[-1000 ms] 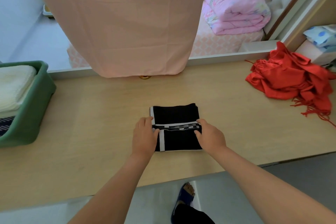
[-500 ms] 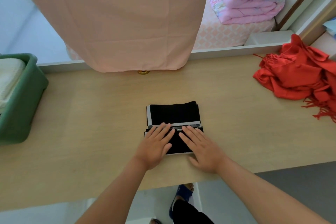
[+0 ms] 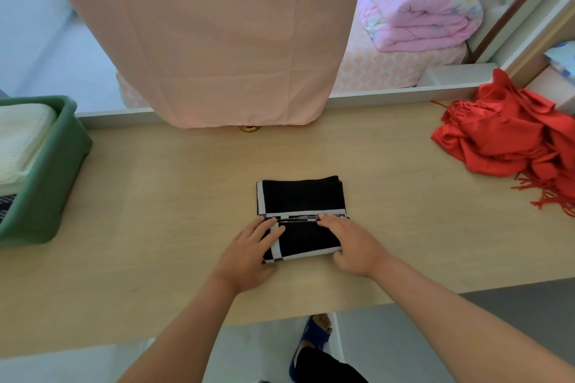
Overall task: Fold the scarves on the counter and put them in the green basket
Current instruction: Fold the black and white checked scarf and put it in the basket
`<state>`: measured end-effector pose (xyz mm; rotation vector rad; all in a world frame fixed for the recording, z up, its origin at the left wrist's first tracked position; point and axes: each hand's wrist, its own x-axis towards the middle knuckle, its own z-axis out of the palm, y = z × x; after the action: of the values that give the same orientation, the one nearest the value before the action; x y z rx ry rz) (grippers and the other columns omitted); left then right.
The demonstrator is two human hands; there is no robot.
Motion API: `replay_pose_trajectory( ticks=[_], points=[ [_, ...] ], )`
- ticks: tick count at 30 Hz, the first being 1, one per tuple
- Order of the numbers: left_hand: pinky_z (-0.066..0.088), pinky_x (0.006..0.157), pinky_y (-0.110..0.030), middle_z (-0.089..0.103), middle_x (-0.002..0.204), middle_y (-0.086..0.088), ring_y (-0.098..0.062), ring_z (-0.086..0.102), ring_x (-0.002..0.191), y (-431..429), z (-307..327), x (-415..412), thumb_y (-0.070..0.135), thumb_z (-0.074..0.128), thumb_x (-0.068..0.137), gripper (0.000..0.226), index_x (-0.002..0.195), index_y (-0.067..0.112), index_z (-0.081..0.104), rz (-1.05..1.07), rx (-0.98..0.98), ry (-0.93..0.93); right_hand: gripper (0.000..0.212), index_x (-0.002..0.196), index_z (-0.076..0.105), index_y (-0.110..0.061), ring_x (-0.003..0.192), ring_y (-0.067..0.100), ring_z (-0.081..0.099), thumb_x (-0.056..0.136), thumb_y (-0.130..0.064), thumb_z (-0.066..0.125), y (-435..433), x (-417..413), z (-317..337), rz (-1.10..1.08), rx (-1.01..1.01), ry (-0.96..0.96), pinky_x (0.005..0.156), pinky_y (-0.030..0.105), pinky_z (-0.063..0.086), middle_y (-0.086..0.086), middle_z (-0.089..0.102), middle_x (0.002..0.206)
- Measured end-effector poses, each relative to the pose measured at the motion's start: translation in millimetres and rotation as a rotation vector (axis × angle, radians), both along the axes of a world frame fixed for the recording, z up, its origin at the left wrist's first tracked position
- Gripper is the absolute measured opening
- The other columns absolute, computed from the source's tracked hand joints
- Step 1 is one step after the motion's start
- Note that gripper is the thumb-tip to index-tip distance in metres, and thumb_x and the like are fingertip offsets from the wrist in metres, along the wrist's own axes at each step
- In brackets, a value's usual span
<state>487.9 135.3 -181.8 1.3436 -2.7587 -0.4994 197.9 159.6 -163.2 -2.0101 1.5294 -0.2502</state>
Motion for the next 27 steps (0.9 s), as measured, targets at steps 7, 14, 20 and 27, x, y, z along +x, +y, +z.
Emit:
replay_pose_trajectory(
  ticks=[7, 14, 20, 27],
  points=[
    [0.046, 0.068, -0.021, 0.058, 0.098, 0.014, -0.002, 0.057, 0.083, -20, 34, -9, 0.03, 0.061, 0.078, 0.036, 0.113, 0.024, 0.058, 0.38, 0.148, 0.498, 0.032, 0.106, 0.069, -0.017, 0.081, 0.005, 0.058, 0.076, -0.005, 0.063, -27, -12, 29, -0.267, -0.094, -0.195, 0.071, 0.017, 0.042, -0.007, 0.061, 0.096],
    [0.051, 0.069, -0.028, 0.064, 0.099, 0.008, -0.008, 0.062, 0.084, -57, 46, -42, 0.038, 0.057, 0.095, 0.038, 0.128, 0.018, 0.051, 0.766, 0.309, 0.566, 0.038, 0.137, 0.05, -0.017, 0.12, 0.01, 0.049, 0.1, -0.015, 0.052, -57, -14, 20, -0.509, -0.052, -0.21, 0.099, 0.015, 0.032, -0.002, 0.052, 0.134],
    [0.045, 0.09, -0.041, 0.054, 0.13, -0.008, -0.03, 0.054, 0.115, -82, 38, -69, 0.016, 0.061, 0.091, 0.039, 0.129, 0.014, 0.054, 0.664, -0.185, 0.173, 0.039, 0.137, 0.052, -0.015, 0.122, 0.027, 0.049, 0.098, -0.019, 0.056, -79, -14, 3, -0.519, -0.174, 0.034, 0.103, 0.039, 0.04, 0.007, 0.054, 0.131],
    [0.029, 0.109, -0.04, 0.064, 0.127, 0.0, -0.025, 0.057, 0.12, -79, 10, -102, 0.029, 0.04, 0.098, 0.038, 0.125, 0.02, 0.065, 0.144, -0.297, 0.089, 0.051, 0.141, 0.053, -0.014, 0.137, 0.023, 0.046, 0.102, -0.037, 0.029, -71, -4, -14, -0.049, -0.301, 0.228, 0.115, 0.042, 0.029, 0.004, 0.054, 0.144]
  ],
)
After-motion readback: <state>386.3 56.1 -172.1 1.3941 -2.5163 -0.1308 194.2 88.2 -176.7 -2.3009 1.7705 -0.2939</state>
